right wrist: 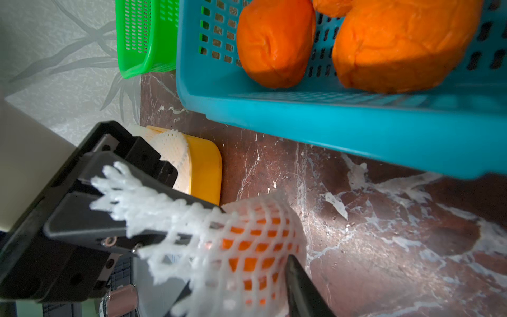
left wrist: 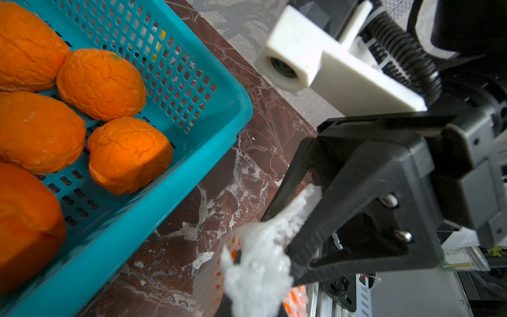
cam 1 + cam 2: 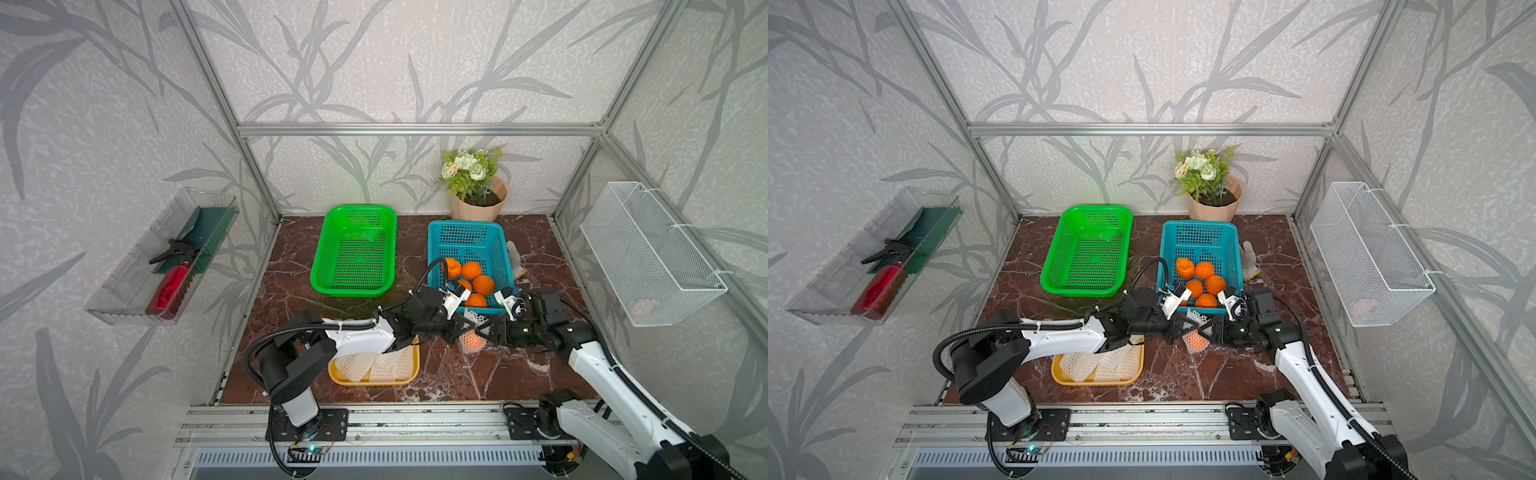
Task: Remove foam nets from oranges
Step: Remove the foam net from the orange.
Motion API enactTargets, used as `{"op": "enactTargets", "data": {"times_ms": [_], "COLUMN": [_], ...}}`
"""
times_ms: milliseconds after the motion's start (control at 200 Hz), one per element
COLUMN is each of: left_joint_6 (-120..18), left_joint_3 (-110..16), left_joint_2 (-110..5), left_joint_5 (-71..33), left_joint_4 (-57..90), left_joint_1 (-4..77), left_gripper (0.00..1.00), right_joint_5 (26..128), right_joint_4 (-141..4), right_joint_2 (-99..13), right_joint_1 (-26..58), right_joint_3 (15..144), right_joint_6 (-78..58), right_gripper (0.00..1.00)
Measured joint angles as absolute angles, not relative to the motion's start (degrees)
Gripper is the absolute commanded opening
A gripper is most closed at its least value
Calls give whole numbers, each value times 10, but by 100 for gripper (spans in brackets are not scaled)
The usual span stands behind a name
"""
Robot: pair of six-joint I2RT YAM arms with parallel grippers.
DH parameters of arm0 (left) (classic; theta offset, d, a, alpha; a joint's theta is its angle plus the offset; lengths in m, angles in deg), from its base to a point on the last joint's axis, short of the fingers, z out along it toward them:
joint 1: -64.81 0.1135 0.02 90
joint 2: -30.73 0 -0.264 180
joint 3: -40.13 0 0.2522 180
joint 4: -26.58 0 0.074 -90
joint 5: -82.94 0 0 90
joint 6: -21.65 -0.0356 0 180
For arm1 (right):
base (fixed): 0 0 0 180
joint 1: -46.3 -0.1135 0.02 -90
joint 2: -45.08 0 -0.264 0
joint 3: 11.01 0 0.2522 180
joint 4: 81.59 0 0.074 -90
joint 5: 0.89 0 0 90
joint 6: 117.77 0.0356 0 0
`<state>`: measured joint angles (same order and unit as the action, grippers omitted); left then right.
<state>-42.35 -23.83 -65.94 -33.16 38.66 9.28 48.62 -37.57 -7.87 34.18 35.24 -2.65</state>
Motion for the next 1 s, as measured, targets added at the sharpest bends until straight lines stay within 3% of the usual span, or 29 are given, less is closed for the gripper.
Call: {"op": "enactTargets", "data": {"times_ms": [170, 255, 370, 540, 740, 1000], "left_joint_6": [-416, -413, -401, -384, -368, -362], "left_joint_3": [-238, -238, -238, -229, -196, -193], "left_joint_2": [-664, -668, -669, -665, -657, -657], "left_joint_5": [-325, -322, -322, -322, -326, -326], "left_joint_4": [387, 385, 388, 410, 431, 441], "left_joint_1": [93, 92, 92, 90, 90, 93], "left_gripper": [0, 14, 38, 49, 44, 8], "right_joint_5": [484, 481, 476, 470, 461, 455], "right_joint_4": [-381, -386, -392, -405, -427, -436], "right_joint_2": [-88, -88, -89, -97, -106, -107], "right_joint_1": [342, 342, 342, 342, 342, 342], "right_joint_3": [352, 352, 352, 351, 344, 336], "right_joint_6": [-26, -27, -23, -10, 15, 35], "right_gripper": [13, 0, 0, 0, 0, 2]}}
